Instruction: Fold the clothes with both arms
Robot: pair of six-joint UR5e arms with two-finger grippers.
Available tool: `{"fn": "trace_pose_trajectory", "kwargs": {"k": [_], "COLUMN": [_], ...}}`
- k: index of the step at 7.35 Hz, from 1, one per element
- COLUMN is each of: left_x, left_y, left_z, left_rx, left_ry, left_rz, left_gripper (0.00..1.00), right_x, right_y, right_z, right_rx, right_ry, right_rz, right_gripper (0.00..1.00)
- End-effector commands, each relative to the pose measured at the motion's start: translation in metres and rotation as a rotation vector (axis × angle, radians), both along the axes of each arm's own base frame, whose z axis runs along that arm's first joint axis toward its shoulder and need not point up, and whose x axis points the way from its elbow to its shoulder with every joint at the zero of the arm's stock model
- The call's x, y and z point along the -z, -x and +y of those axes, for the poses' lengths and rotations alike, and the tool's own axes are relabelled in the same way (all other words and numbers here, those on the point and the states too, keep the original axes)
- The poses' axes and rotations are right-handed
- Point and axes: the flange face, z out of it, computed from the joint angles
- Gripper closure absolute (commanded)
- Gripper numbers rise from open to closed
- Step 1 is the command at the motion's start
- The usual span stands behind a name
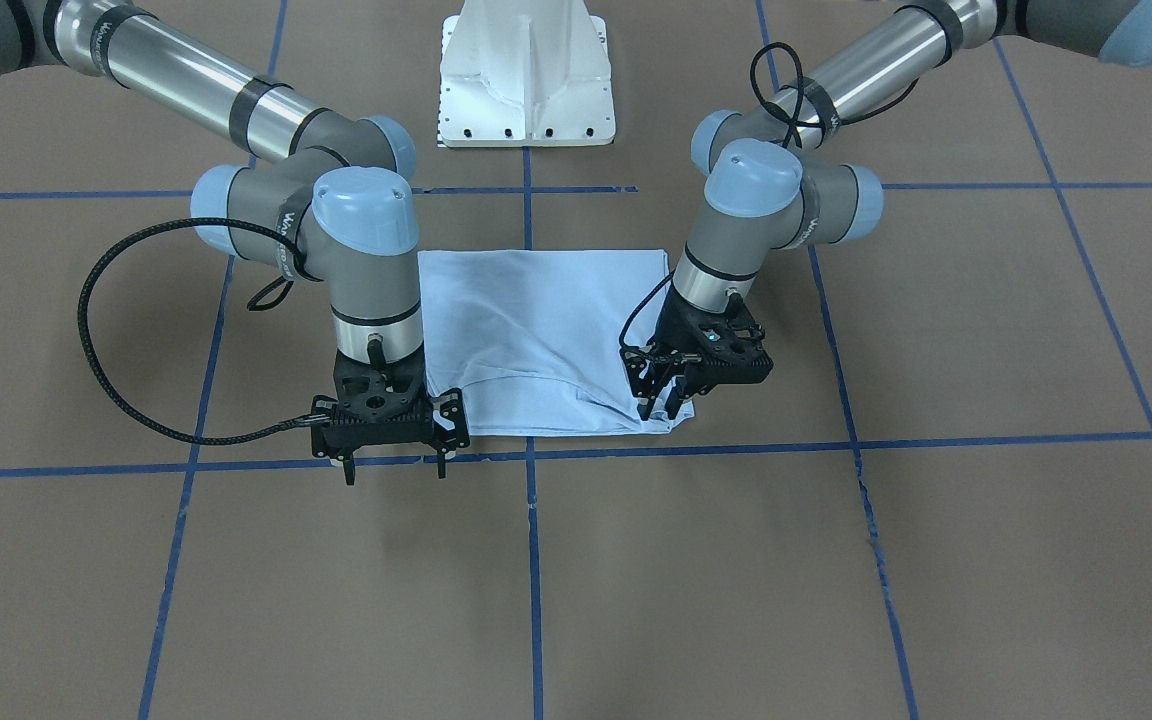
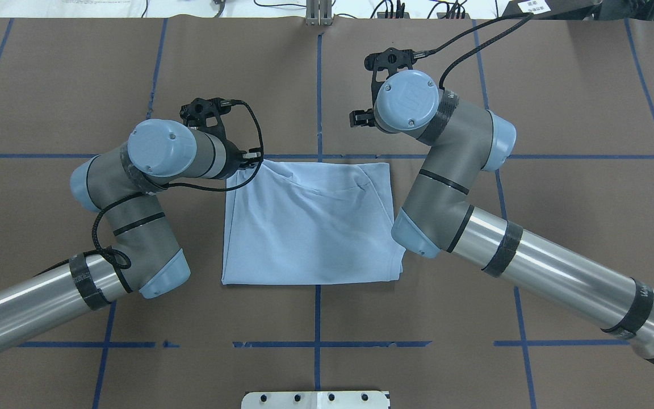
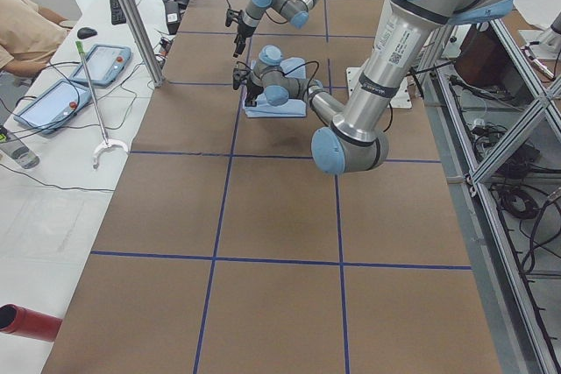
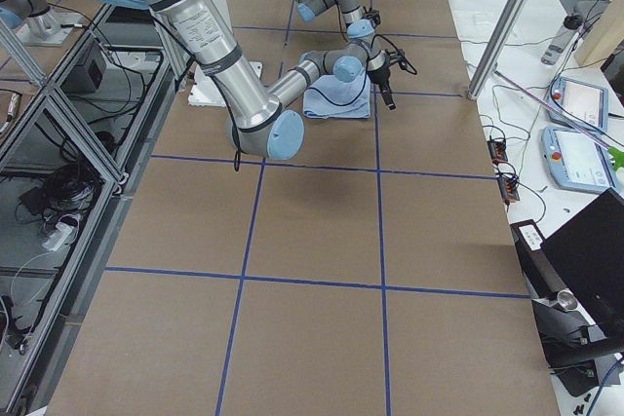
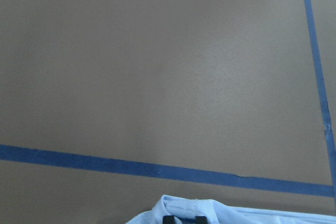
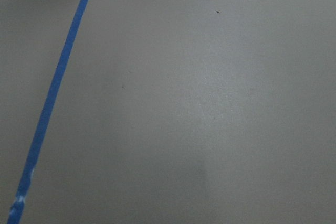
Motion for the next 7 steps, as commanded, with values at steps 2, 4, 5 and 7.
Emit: {"fn": "trace_pose_trajectory", "kwargs": {"k": [2, 4, 5, 7], "left_x": [-0.012, -0.019, -0.019, -0.021], "left_y": [0.007, 0.013, 0.016, 0.03], "left_z": [0.001, -0.002, -0.005, -0.018], "left_rx": [0.001, 0.008, 0.014, 0.019], "left_ry": [0.002, 0.006, 0.002, -0.025], "left_rz": [-0.014, -0.024, -0.026, -0.042], "left_gripper": [1.0, 1.0, 1.0, 1.0], "right_x": [-0.002, 0.0, -0.002, 0.001], "right_y": [0.0, 0.0, 0.0, 0.0], "right_z": [0.0, 0.0, 0.0, 0.0], "right_rx": [0.0, 0.0, 0.001, 0.002], "right_ry": [0.002, 0.0, 0.001, 0.002], "right_rz": [0.002, 0.0, 0.003, -0.001], "right_gripper": [0.0, 0.0, 0.0, 0.0]}}
